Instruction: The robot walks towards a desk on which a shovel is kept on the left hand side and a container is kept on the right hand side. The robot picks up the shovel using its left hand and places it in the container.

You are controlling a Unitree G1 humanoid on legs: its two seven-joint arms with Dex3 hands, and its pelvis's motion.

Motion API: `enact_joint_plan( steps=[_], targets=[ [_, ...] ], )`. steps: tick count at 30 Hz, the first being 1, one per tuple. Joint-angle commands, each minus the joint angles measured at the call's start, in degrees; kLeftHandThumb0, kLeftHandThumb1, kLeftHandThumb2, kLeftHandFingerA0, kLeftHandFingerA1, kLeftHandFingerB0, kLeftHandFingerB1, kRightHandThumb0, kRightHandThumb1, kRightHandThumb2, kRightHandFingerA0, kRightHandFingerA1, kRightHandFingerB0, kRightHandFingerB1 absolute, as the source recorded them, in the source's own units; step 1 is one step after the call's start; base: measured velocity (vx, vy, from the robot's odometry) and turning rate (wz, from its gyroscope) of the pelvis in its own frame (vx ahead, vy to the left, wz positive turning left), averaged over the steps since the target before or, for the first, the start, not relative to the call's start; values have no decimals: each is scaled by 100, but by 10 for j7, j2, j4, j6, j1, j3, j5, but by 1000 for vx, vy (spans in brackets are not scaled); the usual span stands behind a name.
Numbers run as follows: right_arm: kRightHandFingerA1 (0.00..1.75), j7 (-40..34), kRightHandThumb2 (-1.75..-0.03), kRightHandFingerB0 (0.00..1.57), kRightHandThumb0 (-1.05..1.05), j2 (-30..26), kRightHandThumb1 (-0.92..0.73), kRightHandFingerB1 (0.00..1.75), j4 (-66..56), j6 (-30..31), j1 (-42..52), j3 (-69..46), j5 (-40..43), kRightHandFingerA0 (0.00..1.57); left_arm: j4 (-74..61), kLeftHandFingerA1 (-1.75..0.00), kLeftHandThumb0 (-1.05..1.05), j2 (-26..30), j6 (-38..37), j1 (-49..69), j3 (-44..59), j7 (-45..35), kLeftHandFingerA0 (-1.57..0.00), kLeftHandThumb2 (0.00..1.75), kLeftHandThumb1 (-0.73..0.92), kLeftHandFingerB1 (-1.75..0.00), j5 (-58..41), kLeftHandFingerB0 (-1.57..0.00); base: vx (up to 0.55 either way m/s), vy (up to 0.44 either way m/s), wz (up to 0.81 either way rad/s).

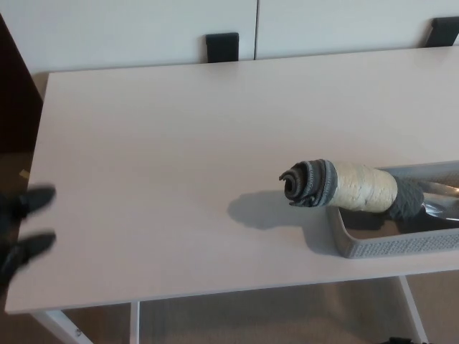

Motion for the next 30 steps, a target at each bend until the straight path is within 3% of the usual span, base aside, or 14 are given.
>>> enact_joint_plan(
  steps=[1, 4, 6, 9, 11, 13, 17, 18, 21, 23, 26, 27, 28, 30],
  targets=[
    [68, -11, -89, 32, -30, -24, -39, 61, 35, -45, 19, -46, 29, 42, 36, -41, -93, 76, -293, 231, -42, -367, -8, 104, 68, -31, -204, -11, 0, 0, 0],
    [68, -9, -89, 32, -31, -26, -39, 61, 39, -52, 19, -46, 26, 43, 54, -32, -98, 77, -307, 240, -51, -367, -11, 68, 87, -25, -192, -13, 0, 0, 0],
    [68, -10, -90, 32, -31, -28, -40, 61, 35, -53, 22, -45, 23, 43, 69, -38, -94, 82, -306, 247, -53, -367, -5, 107, 67, -27, -196, -11, 0, 0, 0],
    [68, -7, -90, 32, -30, -24, -40, 61, 33, -47, 23, -46, 24, 42, 99, -32, -87, 108, -274, 264, -62, -367, -5, 103, 63, -25, -197, -8, 0, 0, 0],
    [66, -7, -60, 37, -33, -23, -60, 56, 34, -46, 24, -49, 26, 45, 109, -28, -87, 121, -244, 271, -68, -367, -5, 64, 79, -23, -196, -9, 0, 0, 0],
    [67, -8, -90, 30, -30, -21, -39, 60, 37, -43, 23, -51, 25, 41, 130, -36, -87, 126, -285, 278, -75, -367, -4, 103, 64, -26, -178, -9, 0, 0, 0],
    [67, -8, -90, 30, -30, -22, -40, 60, 39, -43, 21, -51, 23, 40, 149, -26, -86, 129, -307, 274, -85, -367, -9, 67, 85, -24, -111, -14, 0, 0, 0],
    [67, -9, -89, 30, -30, -21, -39, 60, 36, -44, 22, -50, 21, 40, 170, -34, -81, 128, -332, 267, -103, -346, -4, 105, 71, -33, -78, -10, 0, 0, 0],
    [68, -8, -89, 32, -30, -20, -39, 61, 32, -47, 24, -50, 22, 41, 202, -29, -78, 126, -372, 259, -139, -268, -13, 68, 90, -27, -14, -18, 0, 0, 0],
    [66, -10, -59, 37, -31, -18, -59, 57, 33, -47, 23, -51, 21, 44, 222, -49, -35, 133, -403, 238, -203, -120, -1, 110, 53, -47, 111, 0, 0, 0, 0],
    [68, -16, -90, 30, -30, -15, -40, 61, 36, -51, 24, -52, 21, 42, 264, -28, -81, 122, -401, 192, -247, -48, -12, 68, 90, -26, 152, -16, 0, 0, 0],
    [68, -19, -90, 30, -31, -15, -40, 60, 35, -52, 24, -52, 19, 43, 298, -39, -90, 115, -406, 165, -265, -22, -2, 108, 76, -41, 165, -13, 0, 0, 0],
    [68, -20, -90, 30, -31, -14, -40, 61, 34, -52, 23, -52, 19, 42, 327, -50, -37, 106, -403, 141, -277, -5, -1, 106, 45, -47, 170, 0, 0, 0, 0],
    [68, -20, -90, 31, -30, -10, -40, 61, 37, -55, 22, -54, 22, 42, 390, -49, -37, 85, -381, 94, -299, 32, -1, 104, 44, -47, 174, 0, 0, 0, 0]
  ],
)
